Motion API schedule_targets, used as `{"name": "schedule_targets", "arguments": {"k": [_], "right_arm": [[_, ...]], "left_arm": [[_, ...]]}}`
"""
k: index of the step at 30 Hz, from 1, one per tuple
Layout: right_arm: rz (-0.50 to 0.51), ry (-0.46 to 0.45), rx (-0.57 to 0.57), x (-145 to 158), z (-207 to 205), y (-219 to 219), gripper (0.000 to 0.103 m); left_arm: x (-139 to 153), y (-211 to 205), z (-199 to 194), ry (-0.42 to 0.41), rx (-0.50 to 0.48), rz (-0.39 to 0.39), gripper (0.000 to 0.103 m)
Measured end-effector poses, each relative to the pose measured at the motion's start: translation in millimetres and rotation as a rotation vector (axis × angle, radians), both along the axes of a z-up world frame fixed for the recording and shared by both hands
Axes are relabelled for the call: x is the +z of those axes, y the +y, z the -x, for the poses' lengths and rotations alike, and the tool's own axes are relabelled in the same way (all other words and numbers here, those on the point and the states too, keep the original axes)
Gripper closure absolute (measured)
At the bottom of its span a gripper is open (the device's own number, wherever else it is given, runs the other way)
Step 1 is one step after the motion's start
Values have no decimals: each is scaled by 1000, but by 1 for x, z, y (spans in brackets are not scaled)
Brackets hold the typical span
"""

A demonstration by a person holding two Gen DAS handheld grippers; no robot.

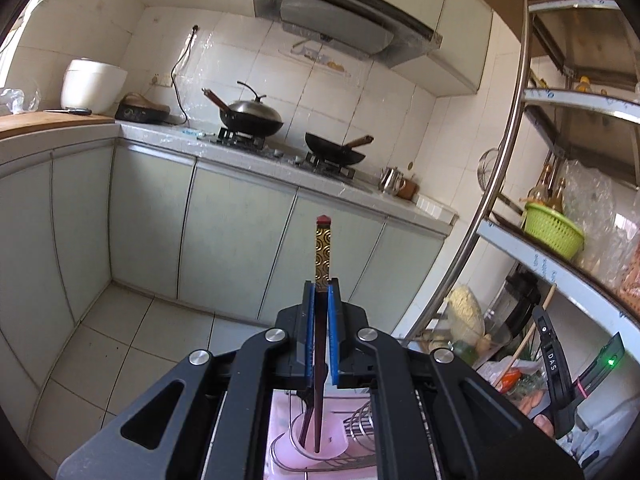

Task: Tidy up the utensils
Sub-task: 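Drop the gold-tipped chopstick into the pink cup while the right tool drops its chopstick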

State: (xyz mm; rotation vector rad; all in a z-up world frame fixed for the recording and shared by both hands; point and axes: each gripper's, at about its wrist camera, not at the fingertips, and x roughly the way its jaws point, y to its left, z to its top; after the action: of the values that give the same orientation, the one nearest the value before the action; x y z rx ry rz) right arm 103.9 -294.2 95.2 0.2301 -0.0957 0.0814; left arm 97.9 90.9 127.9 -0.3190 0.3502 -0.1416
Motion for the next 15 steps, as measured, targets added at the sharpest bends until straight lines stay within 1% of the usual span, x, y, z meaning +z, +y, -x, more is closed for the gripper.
{"name": "schedule_targets", "arguments": {"k": [7,15], "right_arm": [[-42,86,17,-27,-3,-4,96],[-62,184,29,-54,6,-9,96]], "left_arm": [[-26,-5,-7,73,-11,-16,98],[-59,-13,-14,163,-21,-30,98]]}}
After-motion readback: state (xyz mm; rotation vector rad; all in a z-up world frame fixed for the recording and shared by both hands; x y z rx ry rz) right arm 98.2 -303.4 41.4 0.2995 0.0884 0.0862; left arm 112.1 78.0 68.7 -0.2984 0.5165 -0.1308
